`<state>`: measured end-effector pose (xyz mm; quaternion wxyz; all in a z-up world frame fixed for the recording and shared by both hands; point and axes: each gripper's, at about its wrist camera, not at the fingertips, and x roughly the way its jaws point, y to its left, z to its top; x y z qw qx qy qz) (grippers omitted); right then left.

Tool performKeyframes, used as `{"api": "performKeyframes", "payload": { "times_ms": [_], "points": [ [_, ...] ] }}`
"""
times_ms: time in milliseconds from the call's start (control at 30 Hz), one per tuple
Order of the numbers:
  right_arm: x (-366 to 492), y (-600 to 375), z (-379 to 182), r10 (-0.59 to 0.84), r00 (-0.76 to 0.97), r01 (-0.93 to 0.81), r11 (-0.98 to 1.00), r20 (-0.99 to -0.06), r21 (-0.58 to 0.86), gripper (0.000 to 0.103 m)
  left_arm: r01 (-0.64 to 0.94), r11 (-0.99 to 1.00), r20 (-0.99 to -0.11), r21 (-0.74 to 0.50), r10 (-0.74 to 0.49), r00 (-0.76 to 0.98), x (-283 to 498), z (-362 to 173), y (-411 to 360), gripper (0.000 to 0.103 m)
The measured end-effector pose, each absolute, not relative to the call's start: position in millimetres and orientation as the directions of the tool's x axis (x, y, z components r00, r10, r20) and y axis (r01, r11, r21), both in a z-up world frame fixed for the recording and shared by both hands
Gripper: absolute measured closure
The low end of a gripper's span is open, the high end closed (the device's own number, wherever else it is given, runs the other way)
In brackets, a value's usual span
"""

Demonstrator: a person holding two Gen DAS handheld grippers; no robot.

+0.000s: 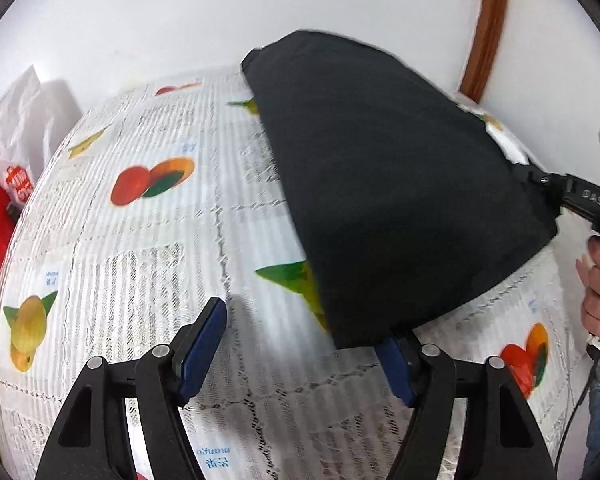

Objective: Fold large clothes

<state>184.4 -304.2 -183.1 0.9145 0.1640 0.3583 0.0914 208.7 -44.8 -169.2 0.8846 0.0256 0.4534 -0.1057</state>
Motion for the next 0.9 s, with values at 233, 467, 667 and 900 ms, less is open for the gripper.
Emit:
{"api": "performKeyframes", "payload": {
  "times_ms": [233,467,667,900],
  "points": [
    [201,-301,-185,0.322,0.709,-0.072,0.918,-0.628,0.390,0.053,0.251,0.967,-0.797,-0.050,-0.190,0.573,219,-165,-62,0.035],
    [219,-278,-173,0.254,0.691,-0.094,0.960,-0.676,0.264,0.092,0.193,0.981,-0.828,0.010,-0.100,0.551,232,-175,-77,0.036],
    [179,-315,-132,0.345,0.833,-0.185,0.910,-0.433,0.370,0.097,0.166,0.986,-0.830,0.017,-0.078,0.552,239,-174,-77,0.037],
    [181,-351,-181,0.270,0.771,-0.015,0.913,-0.576,0.408,0.088,0.192,0.981,-0.823,0.011,-0.100,0.559,232,-174,-80,0.039]
  ]
}}
